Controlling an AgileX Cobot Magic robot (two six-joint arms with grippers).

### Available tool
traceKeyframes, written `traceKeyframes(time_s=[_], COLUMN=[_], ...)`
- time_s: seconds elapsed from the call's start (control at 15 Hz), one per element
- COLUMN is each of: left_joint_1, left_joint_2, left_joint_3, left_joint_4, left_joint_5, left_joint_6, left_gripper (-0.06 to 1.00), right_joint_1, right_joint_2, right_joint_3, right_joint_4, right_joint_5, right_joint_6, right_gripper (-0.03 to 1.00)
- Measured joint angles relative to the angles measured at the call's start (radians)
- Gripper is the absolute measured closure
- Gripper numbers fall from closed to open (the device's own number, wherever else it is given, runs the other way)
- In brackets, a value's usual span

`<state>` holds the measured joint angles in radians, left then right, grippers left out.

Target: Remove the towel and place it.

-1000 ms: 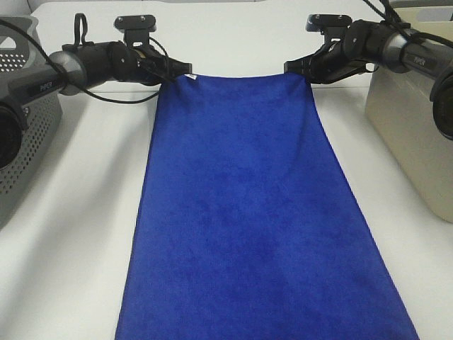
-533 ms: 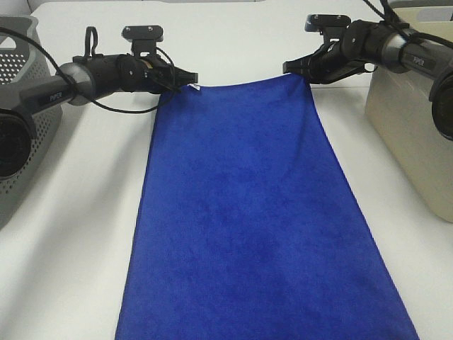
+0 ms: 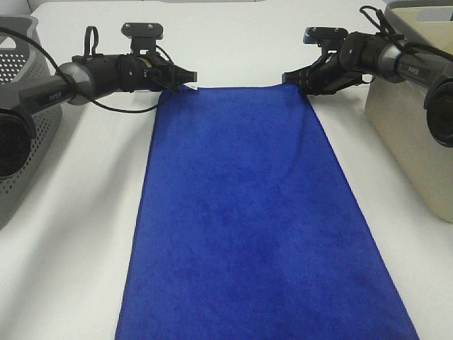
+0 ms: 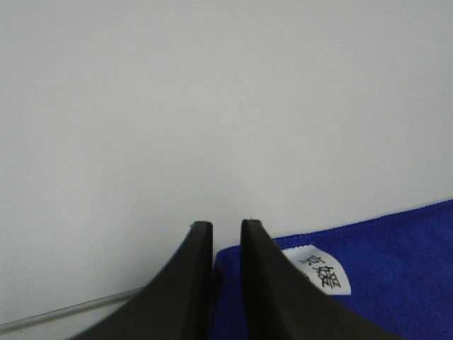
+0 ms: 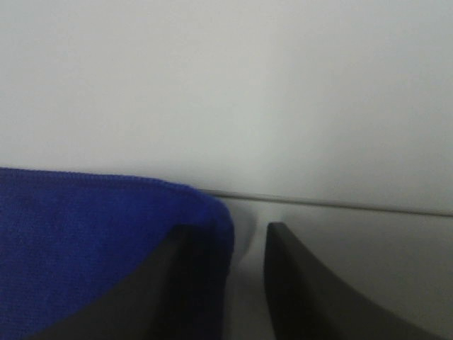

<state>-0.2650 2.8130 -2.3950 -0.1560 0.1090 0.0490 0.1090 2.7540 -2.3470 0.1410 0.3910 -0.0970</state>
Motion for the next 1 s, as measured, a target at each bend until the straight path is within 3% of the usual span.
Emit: traceKeyframes(time_s=[0.07, 0.13, 0.33, 1.0], left_joint_1=[0.0, 0.0, 0.0, 0.0], left_joint_2=[0.0, 0.0, 0.0, -0.009], left_joint_3=[0.0, 0.0, 0.0, 0.0], left_joint_4=[0.017, 0.033, 0.056, 0.123], left_joint_5=[-0.002, -0.011, -0.045, -0.078], left_joint_6=[0.0, 0.0, 0.0, 0.002], left_gripper=[0.72, 0.65, 0.46, 0.43], right_joint_1=[0.0, 0.0, 0.0, 0.0], right_joint_2=[0.0, 0.0, -0.005, -0.089], right_joint_3=[0.0, 0.0, 0.0, -0.012], right_joint_4=[0.009, 0.01, 0.014, 0.014], right_joint_5=[-0.003, -0.002, 0.023, 0.072], right_joint_6=[0.0, 0.0, 0.0, -0.159], right_gripper=[0.44, 0.39, 0.36, 0.35])
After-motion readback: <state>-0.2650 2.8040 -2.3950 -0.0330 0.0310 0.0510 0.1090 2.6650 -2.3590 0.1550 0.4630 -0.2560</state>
